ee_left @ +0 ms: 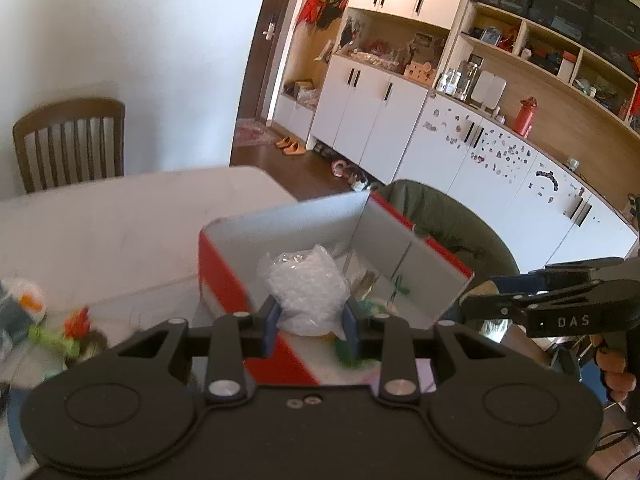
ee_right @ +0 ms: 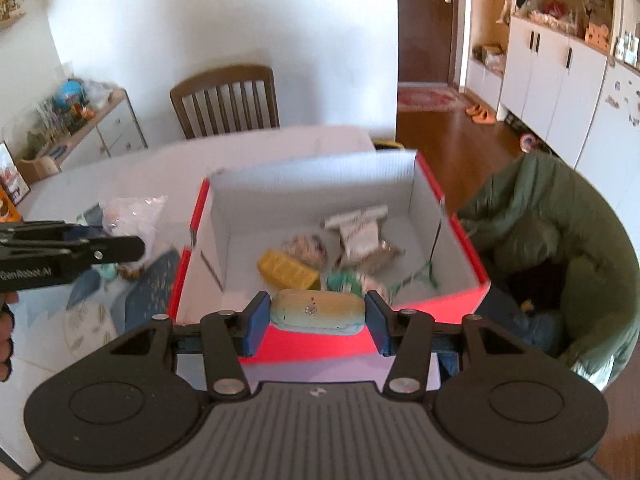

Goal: Organize objects
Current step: 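Carry the bread roll and clear bag with both grippers over the red box, then lower both items into the box and open both grippers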

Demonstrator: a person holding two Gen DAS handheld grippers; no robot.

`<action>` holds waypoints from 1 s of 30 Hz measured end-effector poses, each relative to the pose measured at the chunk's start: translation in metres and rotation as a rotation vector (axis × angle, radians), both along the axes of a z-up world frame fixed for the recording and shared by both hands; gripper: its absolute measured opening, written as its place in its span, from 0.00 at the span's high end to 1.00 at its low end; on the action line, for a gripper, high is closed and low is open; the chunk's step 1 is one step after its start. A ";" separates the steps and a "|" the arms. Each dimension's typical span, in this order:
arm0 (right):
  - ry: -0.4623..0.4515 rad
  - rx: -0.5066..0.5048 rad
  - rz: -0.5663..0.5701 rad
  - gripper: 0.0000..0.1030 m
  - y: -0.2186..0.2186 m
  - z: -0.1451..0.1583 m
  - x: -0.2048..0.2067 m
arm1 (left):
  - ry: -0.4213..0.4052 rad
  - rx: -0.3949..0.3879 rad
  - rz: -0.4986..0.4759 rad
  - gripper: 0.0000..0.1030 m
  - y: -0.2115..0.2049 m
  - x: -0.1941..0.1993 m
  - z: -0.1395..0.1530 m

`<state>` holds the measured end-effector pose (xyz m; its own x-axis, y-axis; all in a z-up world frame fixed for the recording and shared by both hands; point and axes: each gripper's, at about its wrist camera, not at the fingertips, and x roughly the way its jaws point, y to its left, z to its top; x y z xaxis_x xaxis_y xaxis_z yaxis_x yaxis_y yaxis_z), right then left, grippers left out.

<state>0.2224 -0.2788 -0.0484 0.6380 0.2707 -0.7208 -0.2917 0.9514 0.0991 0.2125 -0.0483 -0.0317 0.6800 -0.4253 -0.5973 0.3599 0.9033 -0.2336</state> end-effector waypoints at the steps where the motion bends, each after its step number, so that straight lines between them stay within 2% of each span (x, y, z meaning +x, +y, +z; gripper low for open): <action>1: -0.009 0.001 0.002 0.51 -0.001 0.002 0.005 | -0.001 0.003 -0.004 0.69 -0.005 0.005 0.001; 7: -0.038 -0.006 0.002 0.51 -0.009 0.006 0.035 | 0.011 0.036 -0.024 0.69 -0.035 0.033 0.000; 13: -0.027 -0.008 0.009 0.51 -0.017 -0.005 0.063 | 0.046 0.059 -0.022 0.69 -0.062 0.065 -0.011; 19: -0.016 -0.033 0.054 0.51 -0.018 -0.024 0.083 | 0.089 0.100 -0.029 0.69 -0.087 0.095 -0.029; 30: 0.054 -0.102 0.150 0.51 -0.006 -0.068 0.113 | 0.210 0.145 -0.008 0.69 -0.099 0.135 -0.070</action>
